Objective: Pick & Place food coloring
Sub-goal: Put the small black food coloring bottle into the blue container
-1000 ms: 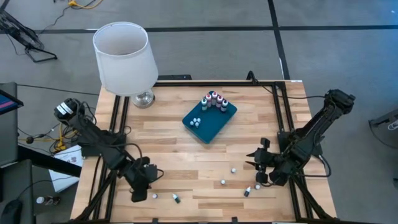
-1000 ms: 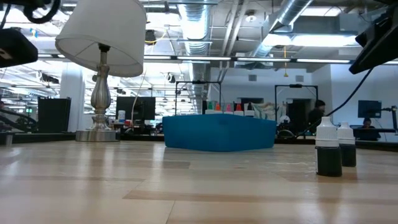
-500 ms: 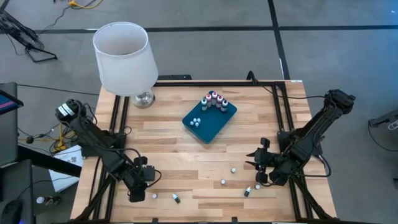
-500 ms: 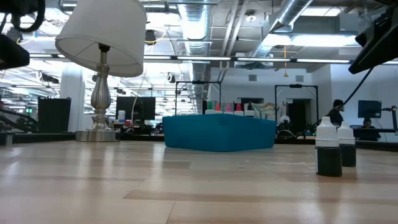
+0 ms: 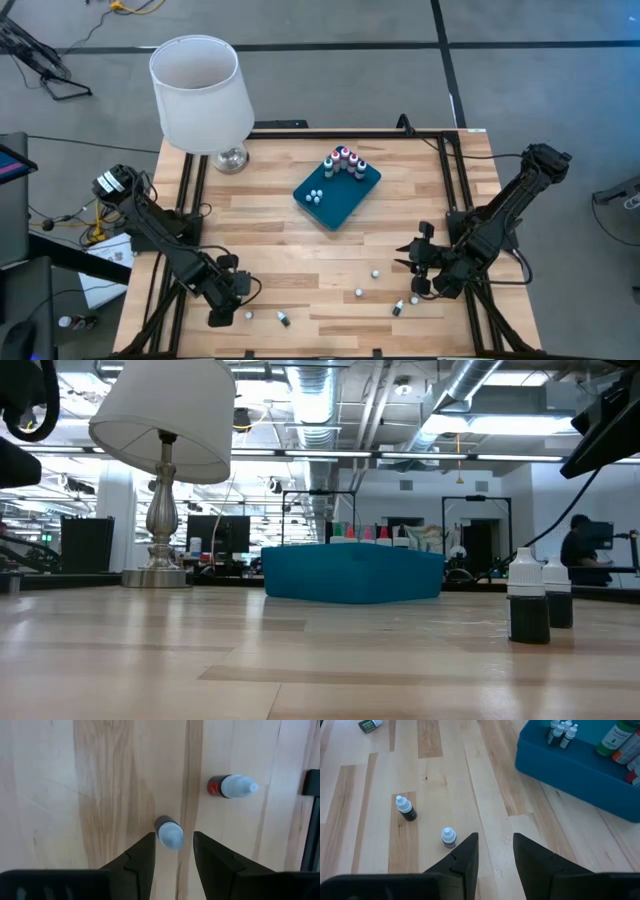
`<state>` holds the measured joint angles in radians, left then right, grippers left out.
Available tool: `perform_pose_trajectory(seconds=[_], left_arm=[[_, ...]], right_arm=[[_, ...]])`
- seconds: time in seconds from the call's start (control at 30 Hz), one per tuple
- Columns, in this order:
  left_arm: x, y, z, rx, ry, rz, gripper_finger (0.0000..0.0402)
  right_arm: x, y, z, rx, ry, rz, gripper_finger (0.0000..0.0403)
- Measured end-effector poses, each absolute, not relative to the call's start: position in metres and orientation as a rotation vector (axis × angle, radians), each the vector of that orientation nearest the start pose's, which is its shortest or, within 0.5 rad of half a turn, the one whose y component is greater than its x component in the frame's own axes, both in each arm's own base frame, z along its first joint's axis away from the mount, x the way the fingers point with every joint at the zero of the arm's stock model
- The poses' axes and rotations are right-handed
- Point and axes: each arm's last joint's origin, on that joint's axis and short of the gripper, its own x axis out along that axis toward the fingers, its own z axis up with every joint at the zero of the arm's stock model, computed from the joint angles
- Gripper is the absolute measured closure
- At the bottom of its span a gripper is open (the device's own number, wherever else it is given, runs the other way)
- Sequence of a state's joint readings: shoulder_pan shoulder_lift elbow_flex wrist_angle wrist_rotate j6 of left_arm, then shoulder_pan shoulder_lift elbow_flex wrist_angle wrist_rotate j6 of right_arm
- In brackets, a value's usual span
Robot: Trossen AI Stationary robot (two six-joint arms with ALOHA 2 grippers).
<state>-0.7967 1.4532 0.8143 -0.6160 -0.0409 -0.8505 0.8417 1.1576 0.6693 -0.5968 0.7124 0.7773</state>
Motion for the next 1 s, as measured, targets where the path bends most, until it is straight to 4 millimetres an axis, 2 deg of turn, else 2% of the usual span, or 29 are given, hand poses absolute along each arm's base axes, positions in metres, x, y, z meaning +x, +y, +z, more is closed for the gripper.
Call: perform_pose_trajectory(seconds=[1.0], left_arm=[[0.1773, -0.1794, 0.1741, -0.172, 1.306, -0.106, 0.0278]], right_arm=[[0.1477, 0.1369, 0.2042, -0.021, 0.741, -0.181, 0.0291]])
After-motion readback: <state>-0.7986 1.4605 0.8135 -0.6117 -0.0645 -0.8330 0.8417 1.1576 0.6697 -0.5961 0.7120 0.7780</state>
